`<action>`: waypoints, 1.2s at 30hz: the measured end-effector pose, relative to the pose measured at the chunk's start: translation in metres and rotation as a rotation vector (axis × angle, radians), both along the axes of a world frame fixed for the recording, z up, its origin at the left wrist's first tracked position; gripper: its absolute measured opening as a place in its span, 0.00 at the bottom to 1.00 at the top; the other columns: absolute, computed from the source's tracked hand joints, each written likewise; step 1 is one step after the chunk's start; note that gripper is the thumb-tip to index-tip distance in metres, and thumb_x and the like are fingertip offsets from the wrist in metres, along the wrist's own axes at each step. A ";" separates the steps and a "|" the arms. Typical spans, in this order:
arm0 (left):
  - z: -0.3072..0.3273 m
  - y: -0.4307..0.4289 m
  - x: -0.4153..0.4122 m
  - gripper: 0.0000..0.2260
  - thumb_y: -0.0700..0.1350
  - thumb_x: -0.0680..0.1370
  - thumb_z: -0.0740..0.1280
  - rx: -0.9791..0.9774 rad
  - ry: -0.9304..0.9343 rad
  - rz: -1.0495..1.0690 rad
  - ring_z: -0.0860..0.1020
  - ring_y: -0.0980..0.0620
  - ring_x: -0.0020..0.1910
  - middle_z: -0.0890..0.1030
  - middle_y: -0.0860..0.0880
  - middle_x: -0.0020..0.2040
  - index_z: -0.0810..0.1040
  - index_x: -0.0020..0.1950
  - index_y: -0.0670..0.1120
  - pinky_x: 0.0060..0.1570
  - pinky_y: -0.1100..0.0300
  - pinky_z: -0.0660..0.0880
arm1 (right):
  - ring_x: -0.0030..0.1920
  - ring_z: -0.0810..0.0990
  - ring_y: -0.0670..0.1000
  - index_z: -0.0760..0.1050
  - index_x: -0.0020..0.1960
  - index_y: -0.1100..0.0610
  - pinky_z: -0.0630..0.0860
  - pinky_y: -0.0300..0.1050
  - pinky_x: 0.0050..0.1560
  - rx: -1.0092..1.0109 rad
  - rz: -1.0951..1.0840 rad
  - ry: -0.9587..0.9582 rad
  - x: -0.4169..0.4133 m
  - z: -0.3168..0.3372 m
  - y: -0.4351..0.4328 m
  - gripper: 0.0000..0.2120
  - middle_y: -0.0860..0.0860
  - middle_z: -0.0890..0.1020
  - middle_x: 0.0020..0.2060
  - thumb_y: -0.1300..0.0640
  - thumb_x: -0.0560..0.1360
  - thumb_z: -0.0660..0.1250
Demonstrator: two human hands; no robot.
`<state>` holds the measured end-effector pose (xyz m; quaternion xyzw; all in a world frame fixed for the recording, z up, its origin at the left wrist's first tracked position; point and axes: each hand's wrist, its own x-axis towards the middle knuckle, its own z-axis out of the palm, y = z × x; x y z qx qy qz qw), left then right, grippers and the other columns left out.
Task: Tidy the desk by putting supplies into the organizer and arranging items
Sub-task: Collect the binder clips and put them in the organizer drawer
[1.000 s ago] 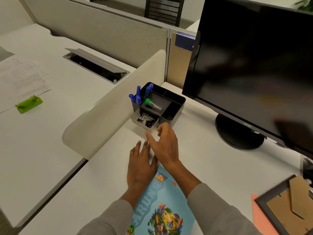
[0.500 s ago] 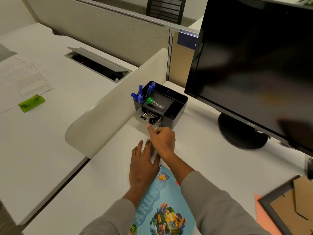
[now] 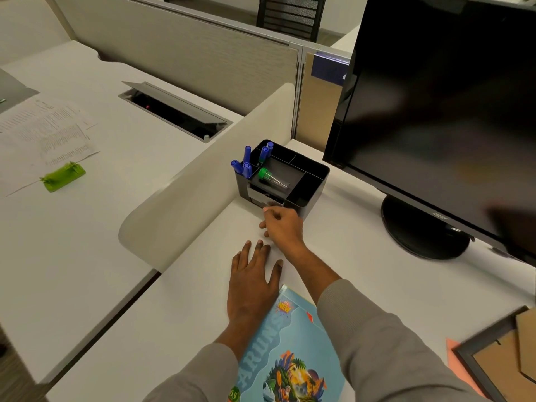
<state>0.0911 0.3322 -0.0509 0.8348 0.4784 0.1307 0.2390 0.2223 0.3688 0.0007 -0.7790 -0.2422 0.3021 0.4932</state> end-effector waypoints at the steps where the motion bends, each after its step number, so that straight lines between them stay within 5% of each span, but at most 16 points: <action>1: 0.000 0.000 0.000 0.29 0.68 0.81 0.49 0.001 0.002 0.001 0.54 0.51 0.81 0.59 0.53 0.81 0.60 0.79 0.58 0.79 0.53 0.49 | 0.38 0.84 0.47 0.82 0.57 0.54 0.84 0.53 0.50 0.004 0.024 0.014 0.001 0.000 0.000 0.12 0.52 0.87 0.42 0.52 0.80 0.64; 3: 0.000 0.000 0.000 0.29 0.67 0.81 0.49 0.003 -0.003 -0.006 0.54 0.52 0.81 0.60 0.53 0.81 0.60 0.79 0.58 0.80 0.53 0.49 | 0.43 0.85 0.49 0.78 0.65 0.56 0.84 0.49 0.47 0.010 0.059 0.058 0.002 0.001 0.000 0.14 0.56 0.86 0.49 0.58 0.80 0.65; 8: 0.000 0.002 0.000 0.27 0.66 0.82 0.51 0.019 -0.001 -0.016 0.53 0.54 0.80 0.61 0.54 0.80 0.62 0.79 0.57 0.80 0.53 0.49 | 0.41 0.83 0.47 0.73 0.70 0.53 0.79 0.35 0.36 0.006 0.111 0.079 0.008 0.004 -0.002 0.20 0.57 0.85 0.46 0.62 0.80 0.64; 14: -0.002 0.002 0.001 0.28 0.67 0.81 0.50 0.023 0.008 -0.020 0.53 0.54 0.80 0.61 0.54 0.80 0.62 0.79 0.57 0.80 0.53 0.48 | 0.49 0.84 0.55 0.73 0.71 0.51 0.81 0.57 0.57 -0.030 0.156 0.012 0.007 0.002 -0.001 0.23 0.56 0.84 0.53 0.61 0.77 0.65; 21: 0.001 0.002 0.001 0.29 0.66 0.81 0.52 0.001 -0.023 -0.012 0.54 0.53 0.80 0.61 0.53 0.80 0.61 0.79 0.57 0.77 0.57 0.45 | 0.69 0.74 0.56 0.73 0.71 0.57 0.71 0.51 0.69 -0.094 0.246 -0.070 0.003 0.005 -0.005 0.22 0.54 0.75 0.70 0.59 0.78 0.68; 32: 0.003 0.002 0.000 0.29 0.66 0.81 0.53 -0.010 -0.022 -0.010 0.54 0.53 0.81 0.60 0.53 0.80 0.61 0.79 0.56 0.77 0.57 0.44 | 0.66 0.76 0.55 0.76 0.67 0.55 0.75 0.51 0.67 -0.040 0.254 -0.032 0.006 -0.001 -0.005 0.20 0.52 0.78 0.67 0.58 0.76 0.70; 36: -0.001 0.003 0.000 0.27 0.65 0.82 0.53 0.024 -0.030 -0.030 0.53 0.55 0.80 0.63 0.54 0.79 0.63 0.78 0.56 0.79 0.56 0.47 | 0.52 0.84 0.53 0.82 0.59 0.55 0.83 0.45 0.46 0.052 0.215 0.032 0.006 -0.003 -0.016 0.13 0.49 0.84 0.57 0.54 0.76 0.71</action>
